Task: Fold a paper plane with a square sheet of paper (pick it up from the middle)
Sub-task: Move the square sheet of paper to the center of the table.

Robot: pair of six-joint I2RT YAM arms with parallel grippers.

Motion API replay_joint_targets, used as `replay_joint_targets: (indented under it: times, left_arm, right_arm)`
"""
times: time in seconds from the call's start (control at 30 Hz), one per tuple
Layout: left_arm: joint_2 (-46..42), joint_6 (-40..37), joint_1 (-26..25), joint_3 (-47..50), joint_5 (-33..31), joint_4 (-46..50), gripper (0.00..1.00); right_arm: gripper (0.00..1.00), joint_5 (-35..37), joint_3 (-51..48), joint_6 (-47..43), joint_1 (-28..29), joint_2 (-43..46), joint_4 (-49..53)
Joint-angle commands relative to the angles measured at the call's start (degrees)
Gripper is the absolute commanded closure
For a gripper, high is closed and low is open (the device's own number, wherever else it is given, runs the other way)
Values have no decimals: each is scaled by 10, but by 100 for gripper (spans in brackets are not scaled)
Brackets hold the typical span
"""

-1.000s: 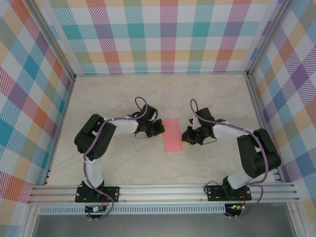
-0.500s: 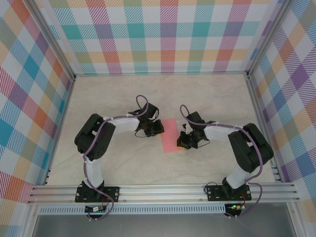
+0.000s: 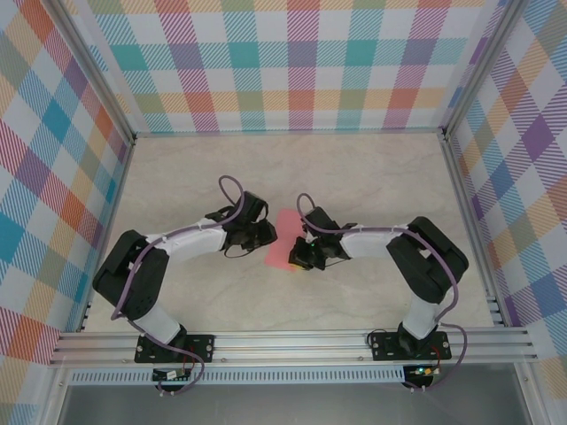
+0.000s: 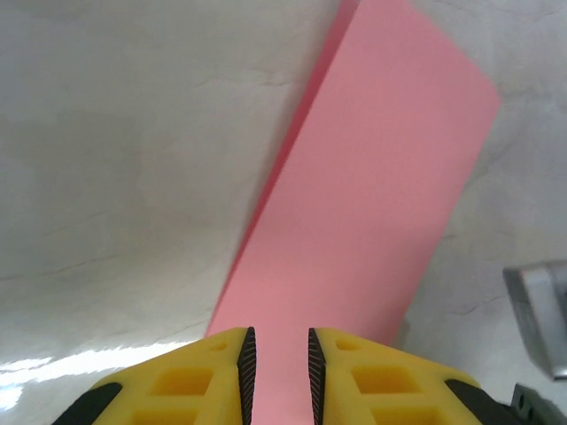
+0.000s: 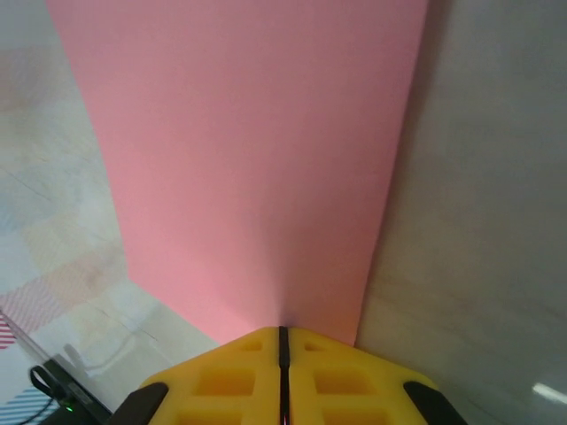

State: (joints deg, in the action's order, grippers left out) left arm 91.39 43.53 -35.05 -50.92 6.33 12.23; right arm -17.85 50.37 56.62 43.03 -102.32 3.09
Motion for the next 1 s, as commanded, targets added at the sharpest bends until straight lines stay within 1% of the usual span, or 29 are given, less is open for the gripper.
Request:
replay_joint_targets:
  times: [0.0,0.07,0.13,0.27,0.4,0.5,0.57,0.63,0.7,0.83,0.97]
  left_arm:
    - [-38,23,7,45,-45,-28,75]
    - [-61,31,9,74,-70,-41,75]
    - [-83,36,9,95,-99,-45,75]
    - [-118,42,9,119,-120,-44,75]
    - [-150,49,9,136,-121,-44,75]
    - [-167,48,9,140,-126,-36,74]
    - [-174,48,10,141,-122,-36,74]
    - [-182,47,9,142,-111,-39,74]
    - [-187,48,9,142,-100,-45,74]
    - [-200,54,9,153,-72,-69,74]
    - [-198,54,9,157,-47,-86,75]
  right_arm:
    - [92,28,41,41,8,-54,-44]
    - [93,47,62,44,8,-74,-53]
    - [93,45,89,26,7,-83,-53]
    - [90,37,123,-27,5,-58,-28]
    - [88,50,177,-92,-4,-61,39]
    - [87,81,245,-144,-10,-105,114]
    - [87,97,284,-169,-12,-136,145]
    - [88,129,323,-181,-14,-163,183]
    - [87,146,344,-189,-18,-178,199]
    - [87,154,365,-195,-24,-195,214]
    - [87,165,367,-179,-28,-199,228]
